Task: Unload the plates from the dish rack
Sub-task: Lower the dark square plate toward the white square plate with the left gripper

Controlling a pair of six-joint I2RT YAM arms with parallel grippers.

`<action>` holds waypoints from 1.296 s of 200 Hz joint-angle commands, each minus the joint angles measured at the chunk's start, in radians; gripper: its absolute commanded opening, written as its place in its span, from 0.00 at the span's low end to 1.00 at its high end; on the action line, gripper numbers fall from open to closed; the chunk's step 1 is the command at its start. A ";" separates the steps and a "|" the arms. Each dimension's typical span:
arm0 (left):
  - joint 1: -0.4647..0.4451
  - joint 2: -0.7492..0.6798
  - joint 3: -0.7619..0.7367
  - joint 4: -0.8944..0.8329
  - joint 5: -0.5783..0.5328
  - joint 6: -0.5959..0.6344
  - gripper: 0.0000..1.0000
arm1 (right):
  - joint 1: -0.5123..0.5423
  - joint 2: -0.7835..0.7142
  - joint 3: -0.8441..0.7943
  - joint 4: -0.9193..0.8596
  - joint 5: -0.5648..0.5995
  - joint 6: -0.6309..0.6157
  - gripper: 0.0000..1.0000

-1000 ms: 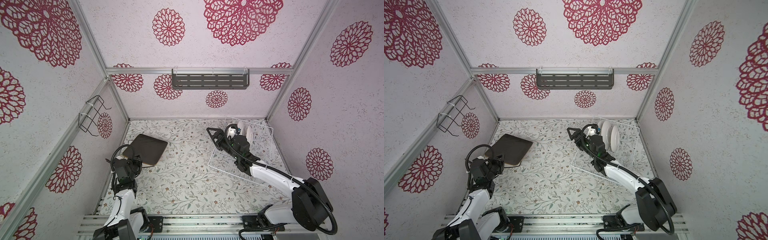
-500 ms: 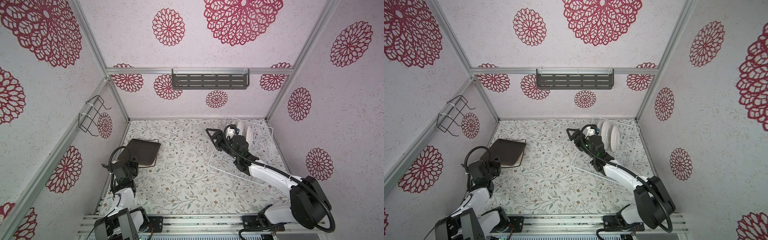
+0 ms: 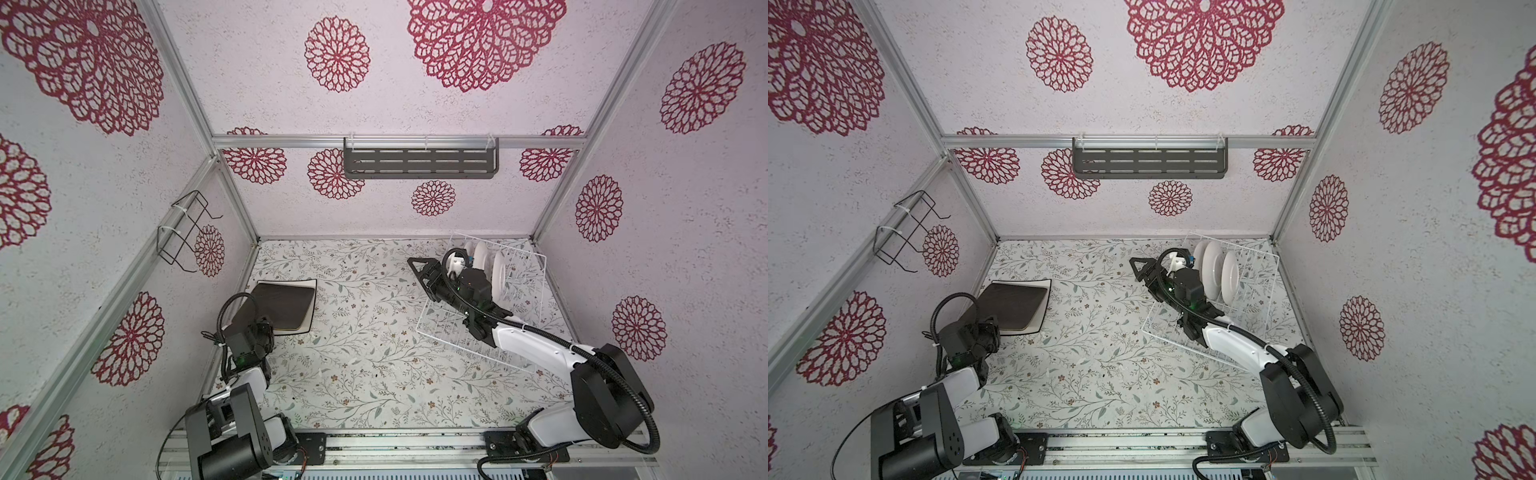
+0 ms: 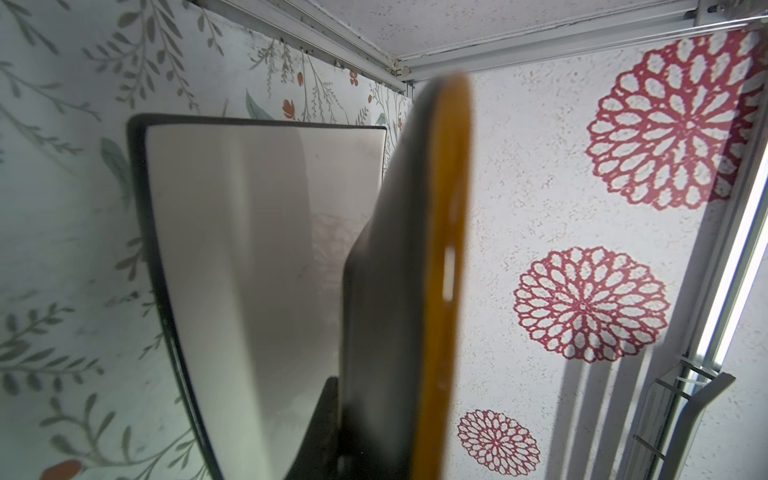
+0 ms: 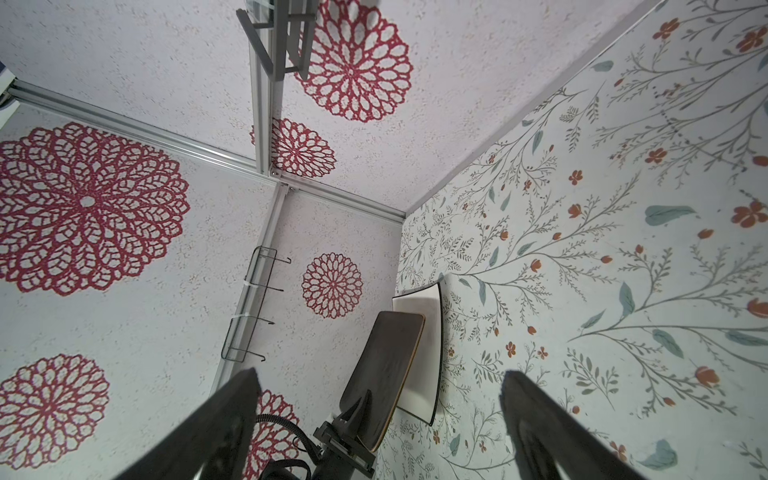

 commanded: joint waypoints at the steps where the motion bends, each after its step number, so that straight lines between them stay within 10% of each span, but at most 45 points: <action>1: 0.009 0.018 0.035 0.240 0.025 -0.016 0.00 | 0.001 0.006 0.041 0.049 -0.014 0.006 0.93; 259: 0.014 0.136 0.096 0.205 0.068 0.010 0.13 | -0.005 0.004 0.024 0.051 -0.012 0.017 0.93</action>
